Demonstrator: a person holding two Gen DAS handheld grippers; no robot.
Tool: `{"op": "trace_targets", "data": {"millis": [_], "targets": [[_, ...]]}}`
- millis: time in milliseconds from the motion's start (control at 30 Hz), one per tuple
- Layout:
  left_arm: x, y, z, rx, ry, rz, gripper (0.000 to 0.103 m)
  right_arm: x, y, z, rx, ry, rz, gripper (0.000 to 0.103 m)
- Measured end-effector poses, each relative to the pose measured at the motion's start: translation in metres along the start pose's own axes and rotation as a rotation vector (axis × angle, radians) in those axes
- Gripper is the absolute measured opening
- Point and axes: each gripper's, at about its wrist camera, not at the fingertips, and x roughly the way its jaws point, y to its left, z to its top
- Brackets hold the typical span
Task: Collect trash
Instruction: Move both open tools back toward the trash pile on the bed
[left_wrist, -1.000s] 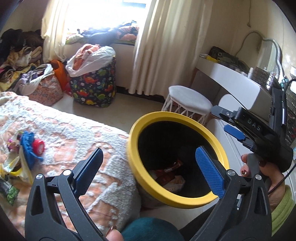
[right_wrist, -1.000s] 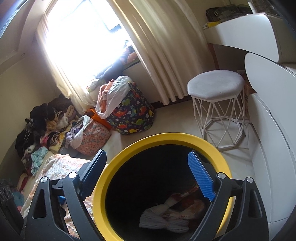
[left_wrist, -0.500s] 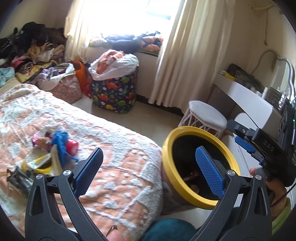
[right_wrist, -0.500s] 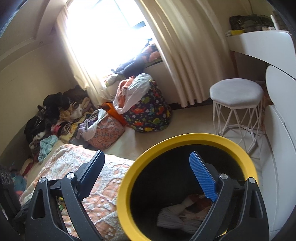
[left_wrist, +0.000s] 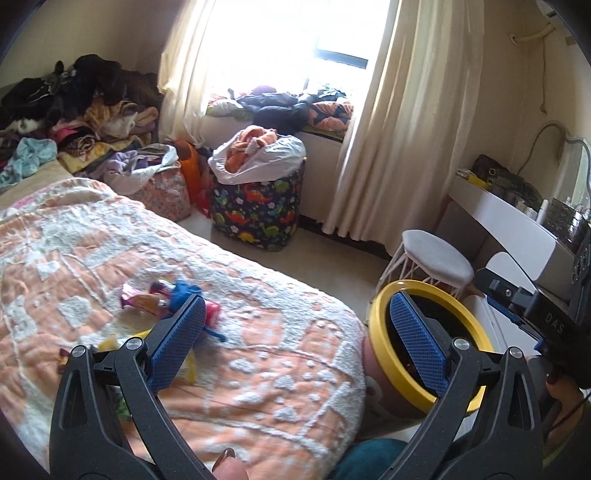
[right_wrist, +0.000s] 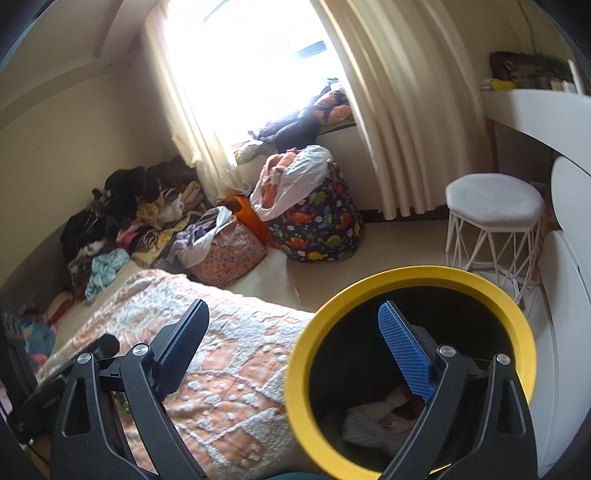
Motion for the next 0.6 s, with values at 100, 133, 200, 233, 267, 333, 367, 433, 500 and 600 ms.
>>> {"op": "trace_targets", "data": {"millis": [100,133,200,233,267,333,367,433,500,600], "targets": [[-0.002,0.014,0.001,-0.014,0.0,0.01,0.092,0.006,0.013,-0.004,-0.022,0.021,0.011,0.09],[-0.003,0.018,0.0,-0.019,-0.001,0.016,0.092,0.008,0.017,-0.005,-0.029,0.028,0.013,0.09],[-0.005,0.027,0.0,-0.032,-0.005,0.029,0.092,0.011,0.024,-0.005,-0.044,0.035,0.022,0.09],[-0.005,0.032,0.0,-0.041,-0.006,0.035,0.092,0.013,0.028,-0.006,-0.054,0.039,0.024,0.09],[-0.006,0.038,0.001,-0.05,-0.006,0.041,0.092,0.014,0.032,-0.007,-0.061,0.042,0.026,0.09],[-0.007,0.046,0.001,-0.061,-0.008,0.051,0.092,0.018,0.037,-0.008,-0.066,0.048,0.034,0.09],[-0.009,0.052,0.001,-0.07,-0.011,0.056,0.092,0.019,0.04,-0.008,-0.068,0.053,0.04,0.09],[-0.01,0.061,0.002,-0.083,-0.013,0.066,0.092,0.023,0.045,-0.009,-0.076,0.06,0.05,0.09],[-0.012,0.07,0.001,-0.096,-0.015,0.079,0.092,0.026,0.051,-0.01,-0.092,0.07,0.055,0.09],[-0.016,0.084,0.0,-0.119,-0.016,0.101,0.092,0.032,0.061,-0.015,-0.111,0.089,0.067,0.09]]}}
